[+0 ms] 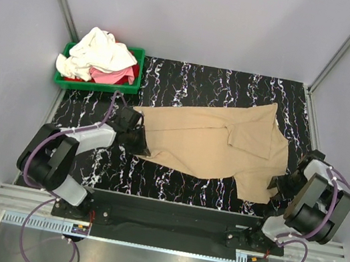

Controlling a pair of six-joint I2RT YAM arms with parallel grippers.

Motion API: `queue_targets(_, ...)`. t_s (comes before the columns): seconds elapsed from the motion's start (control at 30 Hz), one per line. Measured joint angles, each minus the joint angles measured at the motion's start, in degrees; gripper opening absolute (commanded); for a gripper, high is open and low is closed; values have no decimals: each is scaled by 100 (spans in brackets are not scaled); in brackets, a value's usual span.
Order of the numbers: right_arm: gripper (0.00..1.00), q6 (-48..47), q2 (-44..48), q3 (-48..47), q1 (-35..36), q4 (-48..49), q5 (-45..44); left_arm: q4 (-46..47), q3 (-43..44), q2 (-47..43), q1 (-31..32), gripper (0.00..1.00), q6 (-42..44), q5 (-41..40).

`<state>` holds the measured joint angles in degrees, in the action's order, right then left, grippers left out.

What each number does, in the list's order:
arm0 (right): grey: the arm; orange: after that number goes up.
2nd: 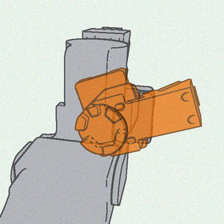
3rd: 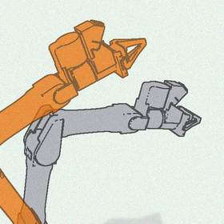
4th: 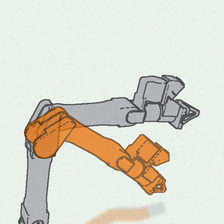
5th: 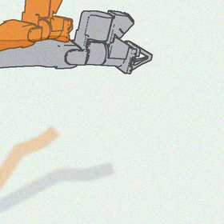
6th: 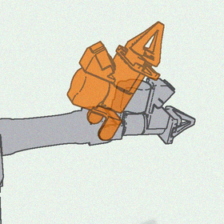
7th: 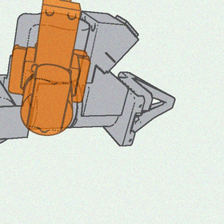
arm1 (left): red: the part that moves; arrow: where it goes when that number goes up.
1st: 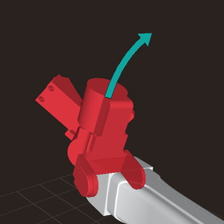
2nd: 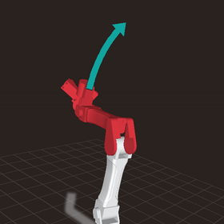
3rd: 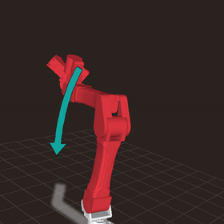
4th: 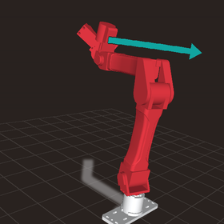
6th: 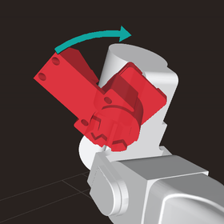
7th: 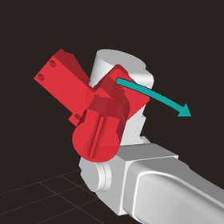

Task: Fold and stack the t-shirts
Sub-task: Fold the tshirt

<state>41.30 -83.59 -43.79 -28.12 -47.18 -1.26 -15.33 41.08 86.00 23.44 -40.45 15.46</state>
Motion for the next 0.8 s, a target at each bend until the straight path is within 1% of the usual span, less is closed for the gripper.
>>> queue_targets(0.07, 39, 4, -103, 74, -4, 103, 210, 52, -20, 0, 0, 0, 0, 37)
queue_targets(0.1, 19, -9, -107, 72, 0, 153, 267, 74, -26, 0, 0, 0, 0, 46)
queue_targets(0.13, 9, -66, -114, 68, 0, 186, 302, 90, -33, 0, 0, 0, 0, 59)
queue_targets(0.17, 2, -70, -116, 57, 0, 229, 358, 94, -33, 0, 0, 0, -2, 63)
queue_targets(0.2, 0, -87, -116, 35, 4, 234, 356, 94, -33, 0, 0, 0, -4, 63)
queue_targets(0.3, 0, -160, -20, -22, 11, 225, 177, 85, -33, -4, 0, 0, -11, 63)
queue_targets(0.47, 0, -184, 741, -175, 11, 105, 85, -70, -33, -245, 0, 0, -35, 35)
queue_targets(0.57, 0, -203, 1027, -345, 11, 155, 243, -186, -17, -422, -2, 0, -33, 13)
queue_targets(0.73, 0, -162, 1325, -356, 160, 614, 568, -339, 105, -402, -133, 0, -28, 13)
queue_targets(0.8, 0, -118, 1307, -407, 267, 758, 667, -422, 208, -341, -249, 0, -17, 9)
